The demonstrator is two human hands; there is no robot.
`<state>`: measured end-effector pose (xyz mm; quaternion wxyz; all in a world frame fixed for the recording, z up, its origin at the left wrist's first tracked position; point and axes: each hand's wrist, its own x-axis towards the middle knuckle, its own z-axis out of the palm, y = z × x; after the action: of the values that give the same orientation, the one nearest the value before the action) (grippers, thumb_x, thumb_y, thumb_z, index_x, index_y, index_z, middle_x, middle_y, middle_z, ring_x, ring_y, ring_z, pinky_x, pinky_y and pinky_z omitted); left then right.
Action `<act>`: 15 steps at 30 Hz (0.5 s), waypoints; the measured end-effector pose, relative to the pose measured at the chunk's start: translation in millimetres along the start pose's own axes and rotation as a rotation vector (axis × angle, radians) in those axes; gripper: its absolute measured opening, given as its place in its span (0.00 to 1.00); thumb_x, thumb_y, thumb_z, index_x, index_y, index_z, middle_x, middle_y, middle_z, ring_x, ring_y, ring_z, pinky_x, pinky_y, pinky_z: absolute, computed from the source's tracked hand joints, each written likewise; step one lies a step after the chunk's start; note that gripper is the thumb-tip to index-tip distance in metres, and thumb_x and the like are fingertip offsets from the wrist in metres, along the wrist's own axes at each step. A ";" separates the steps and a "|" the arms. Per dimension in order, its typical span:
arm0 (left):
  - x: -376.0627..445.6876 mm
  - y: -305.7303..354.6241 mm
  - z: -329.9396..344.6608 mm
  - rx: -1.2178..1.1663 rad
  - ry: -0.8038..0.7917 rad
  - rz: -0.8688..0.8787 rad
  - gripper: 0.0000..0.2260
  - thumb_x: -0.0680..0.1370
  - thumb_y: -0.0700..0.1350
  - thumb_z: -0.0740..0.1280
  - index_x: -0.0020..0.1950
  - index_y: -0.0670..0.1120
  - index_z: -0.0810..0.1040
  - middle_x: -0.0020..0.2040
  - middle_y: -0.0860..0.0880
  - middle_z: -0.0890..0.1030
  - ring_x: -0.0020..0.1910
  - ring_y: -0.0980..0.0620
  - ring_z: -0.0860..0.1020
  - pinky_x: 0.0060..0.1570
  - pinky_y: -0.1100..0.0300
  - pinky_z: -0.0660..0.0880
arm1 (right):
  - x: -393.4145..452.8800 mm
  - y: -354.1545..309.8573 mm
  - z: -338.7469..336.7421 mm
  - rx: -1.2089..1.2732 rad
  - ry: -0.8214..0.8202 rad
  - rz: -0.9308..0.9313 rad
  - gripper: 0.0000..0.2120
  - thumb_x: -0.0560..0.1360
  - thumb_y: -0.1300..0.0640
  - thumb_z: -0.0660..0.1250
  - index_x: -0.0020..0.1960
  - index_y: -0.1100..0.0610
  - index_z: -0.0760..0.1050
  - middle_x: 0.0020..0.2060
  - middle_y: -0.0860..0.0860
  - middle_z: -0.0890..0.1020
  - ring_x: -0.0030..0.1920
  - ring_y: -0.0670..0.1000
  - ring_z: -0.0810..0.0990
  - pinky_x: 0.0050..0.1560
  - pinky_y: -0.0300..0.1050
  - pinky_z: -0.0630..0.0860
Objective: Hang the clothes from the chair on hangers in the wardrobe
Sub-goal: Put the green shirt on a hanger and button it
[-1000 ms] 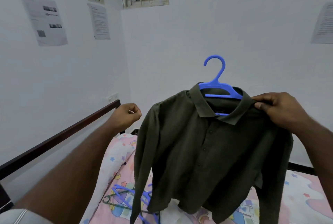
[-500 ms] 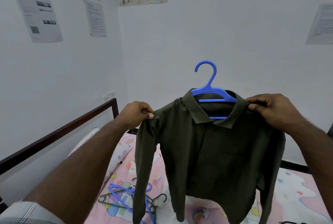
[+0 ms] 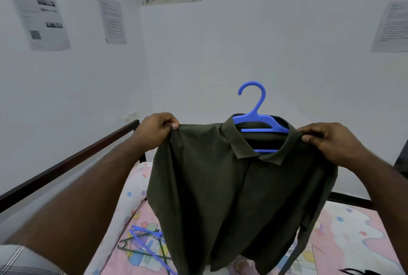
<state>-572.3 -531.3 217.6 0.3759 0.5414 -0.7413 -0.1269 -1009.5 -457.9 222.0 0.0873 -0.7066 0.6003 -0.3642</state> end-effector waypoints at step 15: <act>-18.5 36.4 48.6 0.057 -0.049 0.083 0.05 0.82 0.47 0.66 0.54 0.47 0.79 0.47 0.51 0.81 0.48 0.50 0.78 0.43 0.63 0.70 | 21.3 -29.0 11.1 0.067 0.012 -0.048 0.12 0.77 0.62 0.69 0.52 0.46 0.84 0.45 0.38 0.85 0.49 0.35 0.80 0.49 0.32 0.71</act>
<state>-629.3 -511.5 198.2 0.3470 0.5176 -0.7753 -0.1032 -979.6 -473.2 239.0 0.0985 -0.7156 0.5710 -0.3902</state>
